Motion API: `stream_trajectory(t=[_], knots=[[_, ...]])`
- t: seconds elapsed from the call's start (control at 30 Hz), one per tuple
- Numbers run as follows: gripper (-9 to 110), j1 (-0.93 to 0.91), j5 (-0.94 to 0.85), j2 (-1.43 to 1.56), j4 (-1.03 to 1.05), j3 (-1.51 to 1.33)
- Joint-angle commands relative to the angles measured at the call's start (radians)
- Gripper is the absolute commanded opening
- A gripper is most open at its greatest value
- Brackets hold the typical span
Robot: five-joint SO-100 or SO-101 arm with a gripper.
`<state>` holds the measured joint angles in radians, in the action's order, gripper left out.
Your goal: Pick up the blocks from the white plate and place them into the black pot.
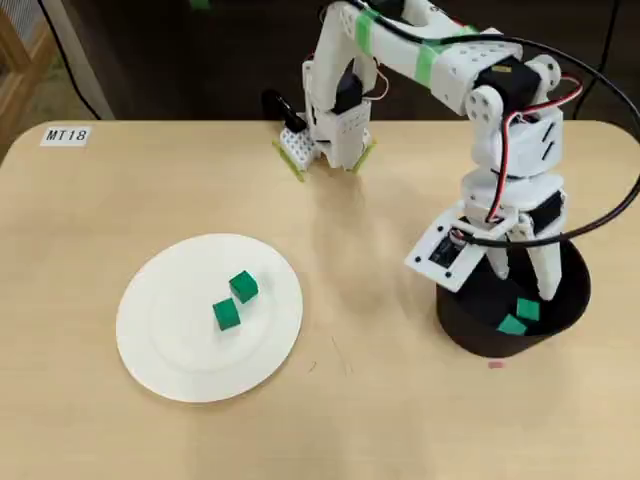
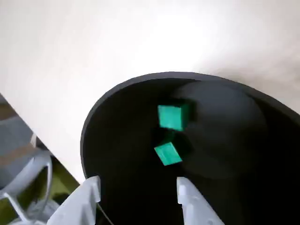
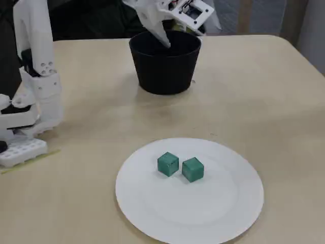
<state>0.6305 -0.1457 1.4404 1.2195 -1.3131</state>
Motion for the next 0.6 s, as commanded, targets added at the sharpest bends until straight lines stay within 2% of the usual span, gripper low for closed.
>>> stream_trajectory(t=[0.0, 0.07, 0.2, 0.43, 0.57], knots=[[12, -0.008, 0.014, 0.048, 0.006, 0.015], [-2, -0.037, 0.025, 0.092, 0.023, 0.015], [-2, -0.183, -0.017, 0.227, 0.044, 0.002], [-2, -0.653, -0.186, 0.308, 0.187, -0.015], [-2, -0.831, -0.267, 0.305, 0.170, -0.137]])
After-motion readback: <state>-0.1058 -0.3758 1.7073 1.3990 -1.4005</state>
